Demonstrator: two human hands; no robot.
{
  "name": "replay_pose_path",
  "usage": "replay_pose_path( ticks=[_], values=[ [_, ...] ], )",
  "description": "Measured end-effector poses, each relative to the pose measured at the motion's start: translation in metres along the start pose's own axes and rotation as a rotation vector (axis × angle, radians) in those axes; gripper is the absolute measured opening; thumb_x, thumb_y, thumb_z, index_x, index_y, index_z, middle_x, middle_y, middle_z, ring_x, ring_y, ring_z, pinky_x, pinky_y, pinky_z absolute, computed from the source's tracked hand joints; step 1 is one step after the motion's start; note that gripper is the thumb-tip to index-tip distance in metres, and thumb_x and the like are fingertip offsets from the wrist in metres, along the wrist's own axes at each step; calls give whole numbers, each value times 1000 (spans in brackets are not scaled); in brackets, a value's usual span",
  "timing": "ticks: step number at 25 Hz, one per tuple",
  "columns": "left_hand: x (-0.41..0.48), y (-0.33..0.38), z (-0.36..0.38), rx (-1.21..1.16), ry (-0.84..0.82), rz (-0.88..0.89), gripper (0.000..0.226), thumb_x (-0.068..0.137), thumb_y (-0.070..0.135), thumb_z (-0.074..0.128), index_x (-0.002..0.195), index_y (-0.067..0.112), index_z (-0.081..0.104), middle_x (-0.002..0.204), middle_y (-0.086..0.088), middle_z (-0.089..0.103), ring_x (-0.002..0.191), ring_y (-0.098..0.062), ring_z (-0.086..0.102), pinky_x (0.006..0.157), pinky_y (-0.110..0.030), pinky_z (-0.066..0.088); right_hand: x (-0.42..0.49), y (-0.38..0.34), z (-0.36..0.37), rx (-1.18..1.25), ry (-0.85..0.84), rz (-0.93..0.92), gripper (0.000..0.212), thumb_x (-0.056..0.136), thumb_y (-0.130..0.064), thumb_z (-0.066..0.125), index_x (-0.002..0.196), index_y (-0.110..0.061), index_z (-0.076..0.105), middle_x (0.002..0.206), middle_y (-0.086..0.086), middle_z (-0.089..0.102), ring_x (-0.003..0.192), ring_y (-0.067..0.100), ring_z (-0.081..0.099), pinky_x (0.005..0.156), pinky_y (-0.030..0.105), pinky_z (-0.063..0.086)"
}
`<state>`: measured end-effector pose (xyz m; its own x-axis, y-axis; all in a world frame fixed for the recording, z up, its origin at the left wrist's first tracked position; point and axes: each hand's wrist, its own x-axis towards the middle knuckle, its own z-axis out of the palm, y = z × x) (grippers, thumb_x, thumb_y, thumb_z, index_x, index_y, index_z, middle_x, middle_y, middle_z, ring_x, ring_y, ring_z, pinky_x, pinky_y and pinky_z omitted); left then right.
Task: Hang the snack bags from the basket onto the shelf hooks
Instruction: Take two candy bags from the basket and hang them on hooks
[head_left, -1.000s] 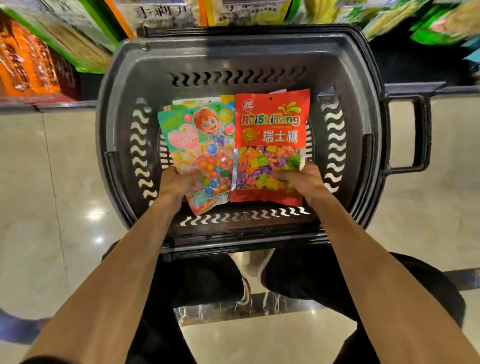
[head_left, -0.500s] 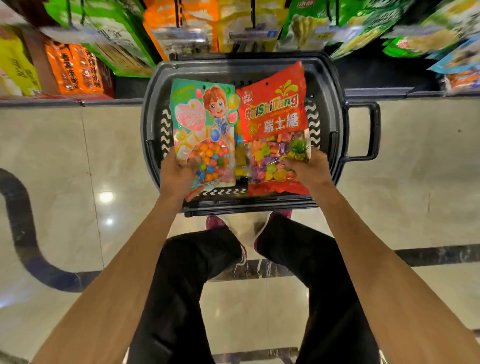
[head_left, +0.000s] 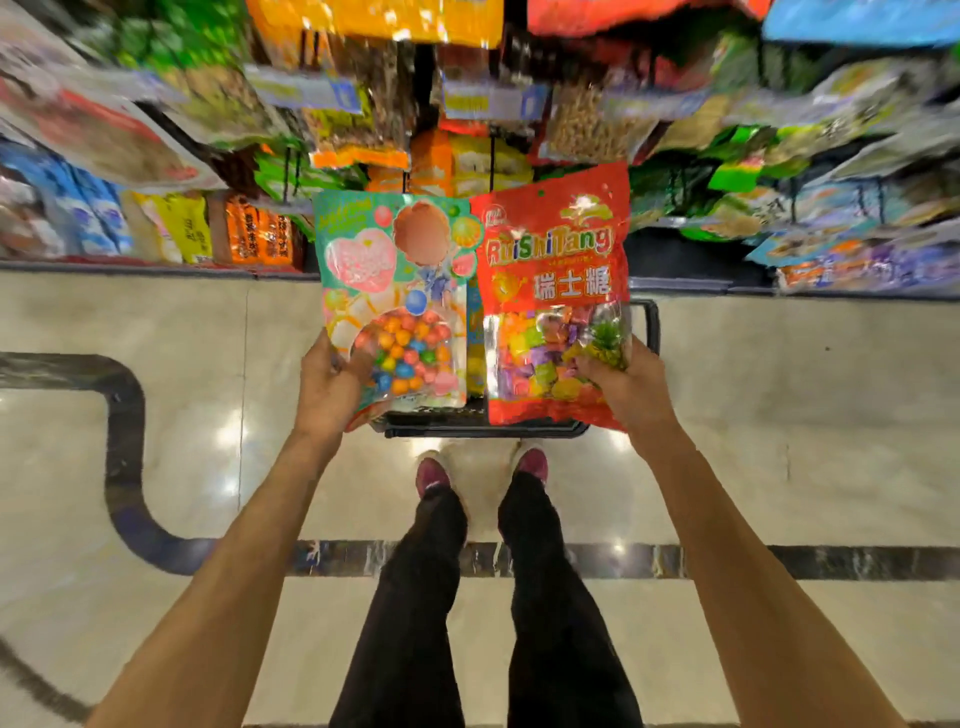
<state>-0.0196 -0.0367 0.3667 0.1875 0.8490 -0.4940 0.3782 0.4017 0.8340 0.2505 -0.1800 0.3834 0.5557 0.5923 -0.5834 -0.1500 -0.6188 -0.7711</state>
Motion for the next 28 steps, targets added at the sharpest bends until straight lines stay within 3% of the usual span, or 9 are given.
replay_pose_path(
  ticks=[3,6,9,12,16,20,23,25,28],
  values=[
    [-27,47,-19,-61,12,66,25,97,30,58,121,22,59,99,17,71,92,-2,69,79,-24,58,-33,-42,-16,56,-11,-58,23,90,-13,68,111,-22,63,93,-12,70,76,3,70,64,13,55],
    [-47,97,-40,-103,28,116,23,96,33,59,114,19,62,98,13,73,93,-8,70,88,-40,57,-67,-88,-30,90,-14,-167,19,90,-11,68,103,-24,66,91,-6,73,72,0,70,62,14,54],
    [-68,150,-64,-205,-16,188,21,96,23,59,116,19,63,105,2,74,97,-22,71,86,-43,56,-105,-125,-44,173,4,-240,23,88,-13,71,110,-15,65,89,-1,76,77,12,74,64,23,57],
    [-84,194,-89,-246,-46,335,24,95,16,58,120,19,61,108,-1,73,99,-23,70,83,-37,58,-137,-153,-54,217,24,-304,22,87,-14,71,108,-15,66,92,2,77,82,22,75,70,35,61],
    [-102,241,-112,-259,-84,498,31,96,11,57,127,12,56,111,0,72,96,-13,69,76,-24,56,-179,-176,-64,270,109,-406,21,87,-11,70,108,-12,66,89,4,77,76,20,75,62,30,61],
    [-123,264,-116,-251,-152,564,30,96,16,58,126,17,56,118,-7,70,105,-21,68,84,-34,57,-210,-174,-80,360,194,-437,26,85,-11,71,110,-14,63,92,7,76,78,22,74,63,32,61],
    [-137,277,-103,-213,-203,617,34,95,17,59,128,11,54,119,-10,69,106,-27,67,85,-31,55,-230,-163,-97,410,252,-474,54,68,-38,85,112,-14,65,103,10,75,90,29,73,77,44,60],
    [-143,284,-88,-211,-224,641,35,93,20,63,127,13,55,118,-10,69,109,-32,65,88,-39,54,-243,-159,-110,445,284,-510,78,48,-56,90,110,-15,66,100,6,76,87,25,74,71,37,60],
    [-156,294,-59,-207,-275,675,37,91,23,66,126,15,57,117,-8,70,108,-31,66,90,-45,53,-260,-152,-135,484,330,-543,86,40,-62,90,109,-17,67,100,5,76,88,23,74,69,32,59]
  ],
)
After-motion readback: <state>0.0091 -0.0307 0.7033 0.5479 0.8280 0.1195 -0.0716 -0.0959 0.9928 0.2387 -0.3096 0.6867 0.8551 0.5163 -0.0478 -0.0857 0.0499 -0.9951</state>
